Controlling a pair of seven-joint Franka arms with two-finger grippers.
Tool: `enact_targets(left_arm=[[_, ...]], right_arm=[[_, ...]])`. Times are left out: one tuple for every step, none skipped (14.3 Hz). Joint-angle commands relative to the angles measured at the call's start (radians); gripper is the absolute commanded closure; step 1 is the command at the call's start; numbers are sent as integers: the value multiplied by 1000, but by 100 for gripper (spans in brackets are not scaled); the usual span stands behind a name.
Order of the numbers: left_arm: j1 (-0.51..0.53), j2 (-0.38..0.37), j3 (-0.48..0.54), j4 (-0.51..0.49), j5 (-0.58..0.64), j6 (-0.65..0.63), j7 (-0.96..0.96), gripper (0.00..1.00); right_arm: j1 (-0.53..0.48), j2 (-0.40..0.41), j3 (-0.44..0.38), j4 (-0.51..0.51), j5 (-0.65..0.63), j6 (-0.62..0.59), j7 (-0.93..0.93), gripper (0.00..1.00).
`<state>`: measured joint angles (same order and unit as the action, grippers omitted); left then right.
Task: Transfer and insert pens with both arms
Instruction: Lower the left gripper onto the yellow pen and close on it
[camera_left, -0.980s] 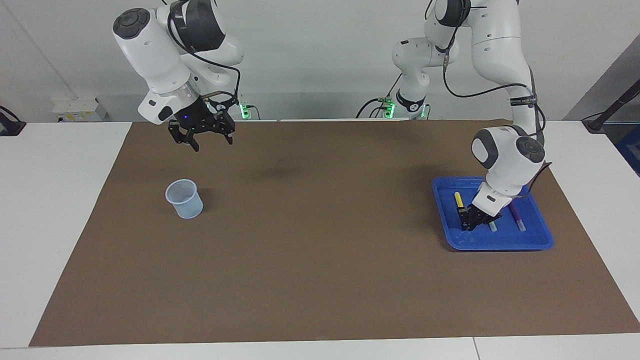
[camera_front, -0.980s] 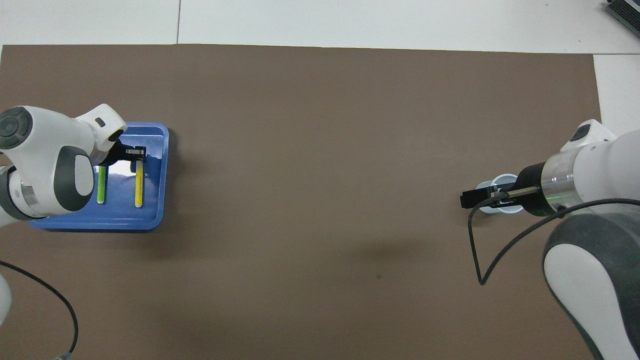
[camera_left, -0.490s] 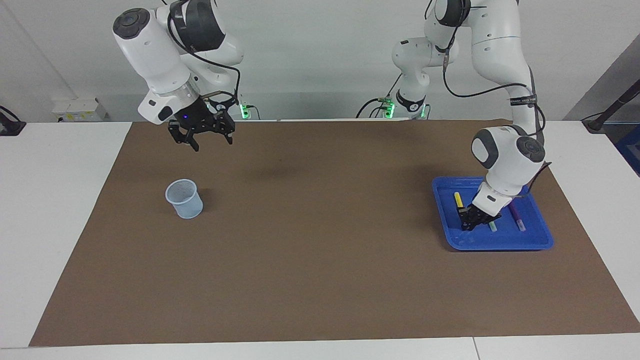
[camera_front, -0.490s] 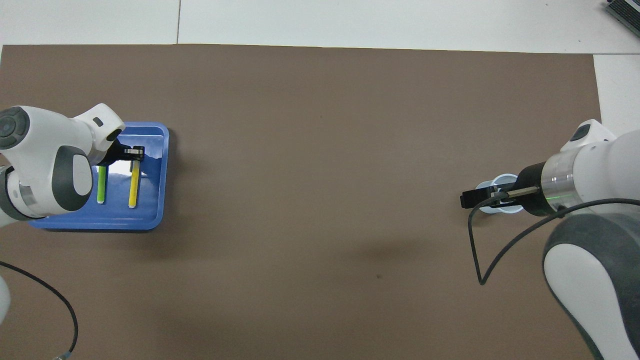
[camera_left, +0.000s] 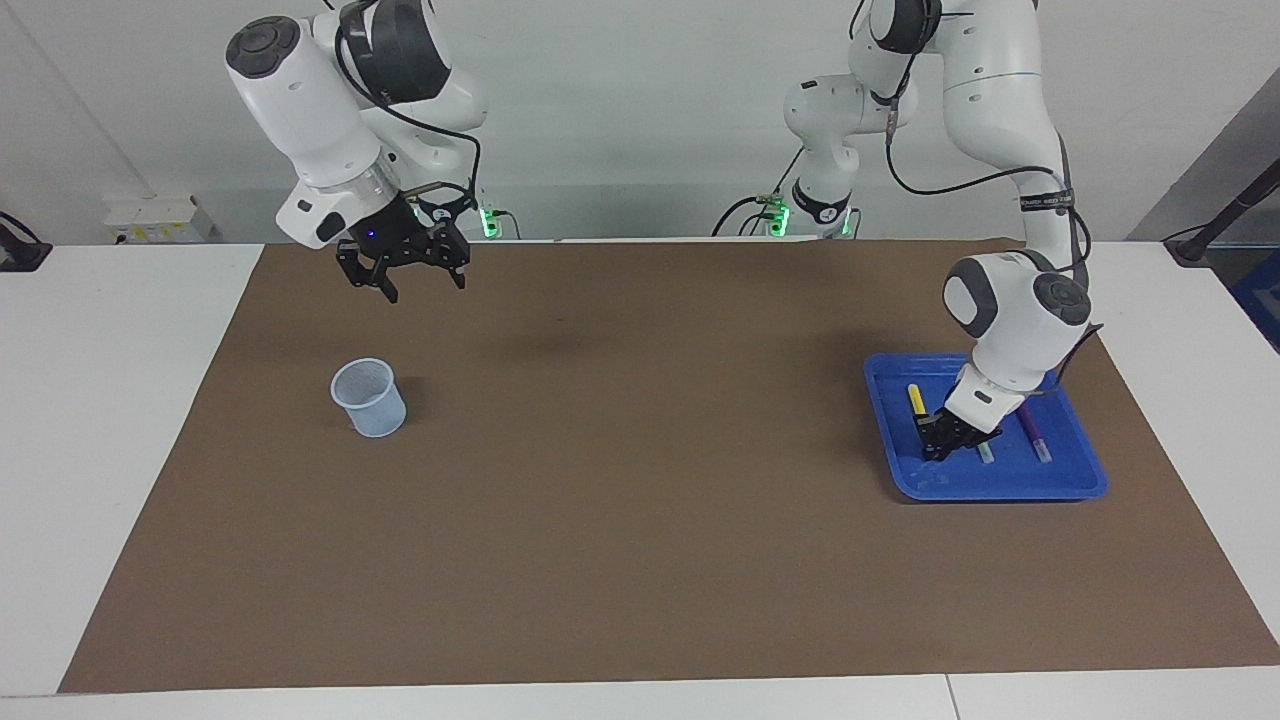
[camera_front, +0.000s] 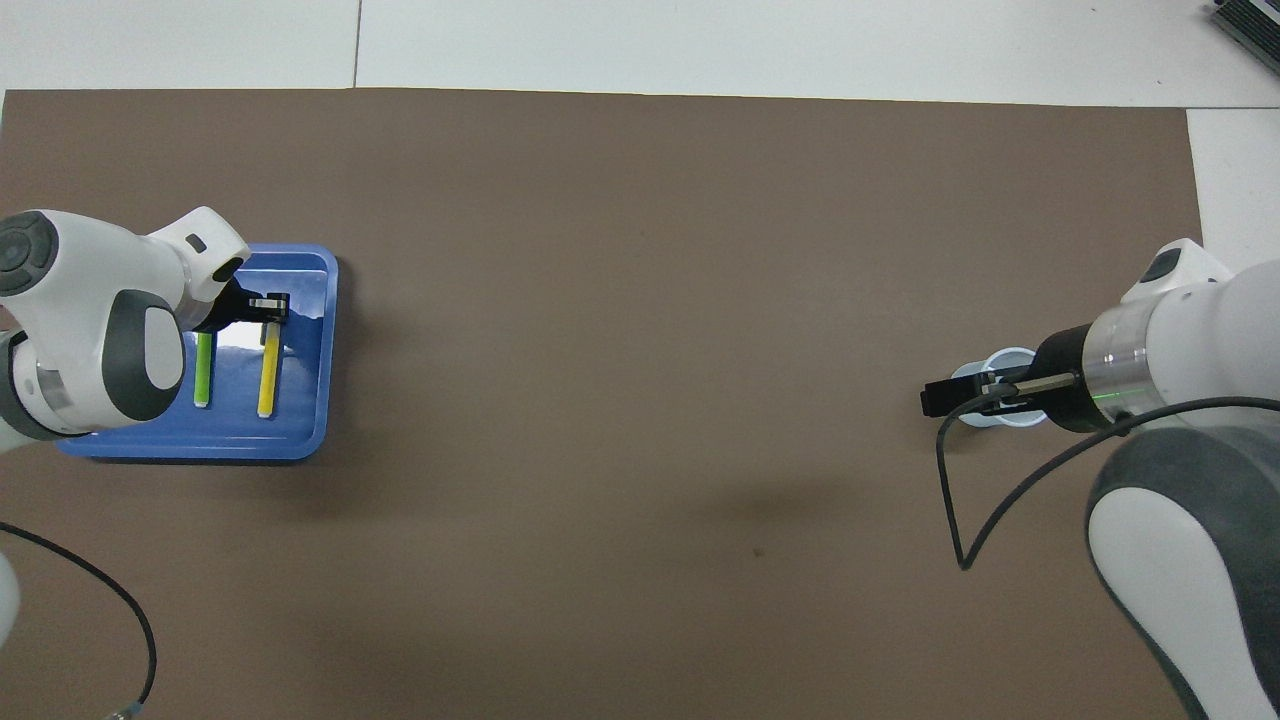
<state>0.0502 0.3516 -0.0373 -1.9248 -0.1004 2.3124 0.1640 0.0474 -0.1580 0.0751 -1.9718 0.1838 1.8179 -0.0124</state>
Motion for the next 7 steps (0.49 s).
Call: enact_targets(left_arm=[[17, -5, -6, 62, -21, -105, -18, 100], [17, -14, -4, 67, -27, -116, -46, 100], [14, -25, -6, 67, -39, -122, -79, 100], [14, -36, -6, 67, -57, -126, -115, 100], [14, -43, -6, 69, -90, -130, -147, 100], [14, -51, -6, 72, -120, -128, -174, 100], [16, -51, -6, 84, -154, -131, -214, 100]], right_arm=[[-4, -18, 2, -16, 19, 8, -20, 0], [-4, -18, 2, -16, 19, 8, -20, 0], [-4, -18, 2, -16, 20, 8, -20, 0], [-4, -18, 2, -16, 20, 8, -20, 0], [-4, -18, 2, -16, 22, 8, -20, 0], [-4, -17, 2, -16, 22, 8, -20, 0], [-4, -17, 2, -16, 23, 8, -20, 0]])
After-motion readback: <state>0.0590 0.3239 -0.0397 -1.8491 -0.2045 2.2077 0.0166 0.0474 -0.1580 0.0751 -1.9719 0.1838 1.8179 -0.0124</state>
